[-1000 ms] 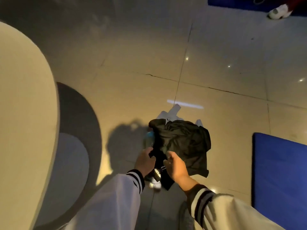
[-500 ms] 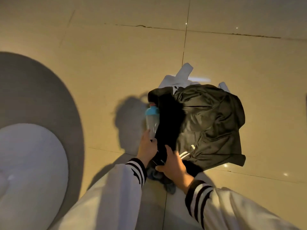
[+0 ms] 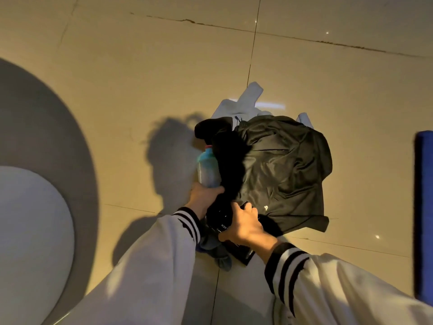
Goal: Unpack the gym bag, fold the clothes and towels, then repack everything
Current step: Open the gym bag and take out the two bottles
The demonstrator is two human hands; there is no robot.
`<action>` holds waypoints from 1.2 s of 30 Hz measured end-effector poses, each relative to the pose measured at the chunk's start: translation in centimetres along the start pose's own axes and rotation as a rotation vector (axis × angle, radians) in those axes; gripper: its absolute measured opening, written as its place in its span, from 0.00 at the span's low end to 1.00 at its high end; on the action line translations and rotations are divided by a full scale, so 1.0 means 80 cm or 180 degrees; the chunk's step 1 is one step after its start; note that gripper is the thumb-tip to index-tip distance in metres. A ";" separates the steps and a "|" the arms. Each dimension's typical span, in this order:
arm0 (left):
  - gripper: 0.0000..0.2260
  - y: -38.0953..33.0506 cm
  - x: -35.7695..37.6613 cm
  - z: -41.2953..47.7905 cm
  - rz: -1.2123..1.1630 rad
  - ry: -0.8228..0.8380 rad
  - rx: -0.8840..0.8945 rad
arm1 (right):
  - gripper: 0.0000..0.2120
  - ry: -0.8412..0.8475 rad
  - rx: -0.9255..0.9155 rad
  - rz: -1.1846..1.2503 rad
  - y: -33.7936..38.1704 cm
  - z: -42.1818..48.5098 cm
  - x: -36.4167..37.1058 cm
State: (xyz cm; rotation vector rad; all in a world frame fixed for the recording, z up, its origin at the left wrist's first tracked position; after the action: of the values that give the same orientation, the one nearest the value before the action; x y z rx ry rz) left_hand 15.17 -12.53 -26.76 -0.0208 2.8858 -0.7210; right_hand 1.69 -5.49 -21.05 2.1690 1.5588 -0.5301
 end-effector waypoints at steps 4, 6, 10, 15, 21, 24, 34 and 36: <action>0.48 0.000 -0.016 -0.065 -0.0232 -0.0194 0.0028 | 0.48 0.0056 0.0311 0.0132 -0.032 -0.072 -0.019; 0.43 -0.020 -0.030 -0.131 -0.0518 -0.0252 0.0073 | 0.43 -0.0133 0.0530 0.0398 -0.045 -0.124 -0.045; 0.36 -0.088 -0.056 -0.277 -0.0734 -0.0405 0.0352 | 0.48 -0.0649 0.0692 0.1291 -0.038 -0.234 -0.131; 0.39 -0.218 -0.103 -0.456 -0.0516 -0.0513 0.0640 | 0.44 -0.1343 0.0336 0.1618 0.032 -0.382 -0.308; 0.37 -0.394 -0.217 -0.646 -0.0837 -0.0681 0.1542 | 0.34 -0.1941 -0.0429 0.2000 0.155 -0.557 -0.468; 0.40 -0.456 -0.296 -0.701 -0.1077 -0.0684 0.1788 | 0.30 -0.2018 -0.1000 0.2260 0.238 -0.623 -0.509; 0.39 -0.518 -0.618 -0.710 -0.0902 -0.1876 0.2317 | 0.43 -0.1876 -0.2131 0.2091 0.522 -0.728 -0.551; 0.42 -0.521 -0.670 -0.737 -0.0784 -0.2004 0.2351 | 0.43 -0.1732 -0.2285 0.2099 0.583 -0.734 -0.539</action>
State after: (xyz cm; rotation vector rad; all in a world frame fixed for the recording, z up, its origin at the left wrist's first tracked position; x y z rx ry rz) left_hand 57.17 -19.00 52.46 -0.4260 1.9184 -1.4634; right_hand 36.91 -21.56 56.36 1.6297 0.5517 -0.2435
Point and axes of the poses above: each hand's wrist, its own z-axis towards the middle knuckle, its own x-axis out of the palm, y = z × x, the point moved 6 cm from there along z, towards the middle knuckle, and after that the axes turned 15 degrees about -z, right-handed, at the moved point
